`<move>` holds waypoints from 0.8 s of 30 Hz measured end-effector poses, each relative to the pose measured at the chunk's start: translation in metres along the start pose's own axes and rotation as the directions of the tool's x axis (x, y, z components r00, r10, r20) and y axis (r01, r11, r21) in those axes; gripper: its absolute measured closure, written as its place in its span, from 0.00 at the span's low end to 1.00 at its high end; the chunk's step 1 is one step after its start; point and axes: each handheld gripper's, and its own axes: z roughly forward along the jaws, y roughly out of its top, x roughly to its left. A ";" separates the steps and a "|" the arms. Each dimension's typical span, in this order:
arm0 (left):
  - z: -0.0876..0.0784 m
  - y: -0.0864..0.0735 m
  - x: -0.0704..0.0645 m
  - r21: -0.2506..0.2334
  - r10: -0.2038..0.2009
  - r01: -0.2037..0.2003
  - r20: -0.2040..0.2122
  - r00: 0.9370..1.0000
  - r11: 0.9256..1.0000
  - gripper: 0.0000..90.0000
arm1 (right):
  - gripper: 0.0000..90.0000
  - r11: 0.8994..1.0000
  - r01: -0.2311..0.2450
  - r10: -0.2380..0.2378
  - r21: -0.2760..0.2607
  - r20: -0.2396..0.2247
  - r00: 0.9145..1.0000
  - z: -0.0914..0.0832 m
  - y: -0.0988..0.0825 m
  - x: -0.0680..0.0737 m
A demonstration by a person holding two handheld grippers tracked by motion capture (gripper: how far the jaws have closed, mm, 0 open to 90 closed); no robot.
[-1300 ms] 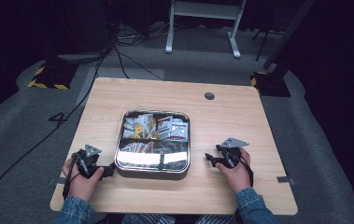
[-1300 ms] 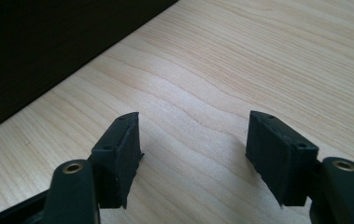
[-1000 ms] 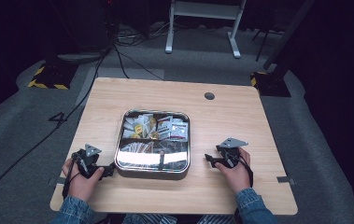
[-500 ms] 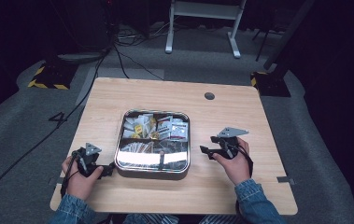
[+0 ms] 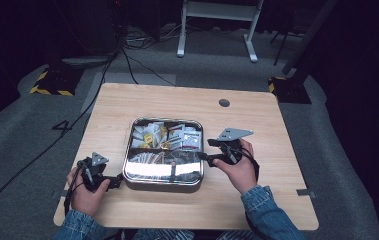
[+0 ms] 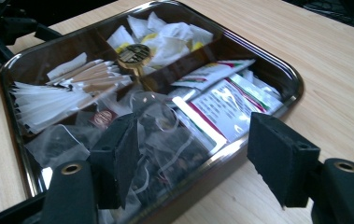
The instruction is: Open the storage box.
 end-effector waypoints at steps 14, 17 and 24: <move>0.000 0.000 0.000 0.000 0.000 0.000 0.000 1.000 1.000 0.00 | 0.34 0.997 0.073 -0.071 0.016 -0.076 0.995 0.033 0.034 0.024; 0.000 0.000 0.000 0.000 0.000 0.000 0.000 1.000 1.000 0.00 | 0.34 0.996 0.079 -0.074 0.044 -0.096 0.993 0.049 0.038 0.028; 0.000 0.000 -0.001 -0.002 0.001 -0.001 0.000 1.000 1.000 0.01 | 0.41 0.994 0.074 -0.065 0.084 -0.113 0.992 0.077 0.045 0.033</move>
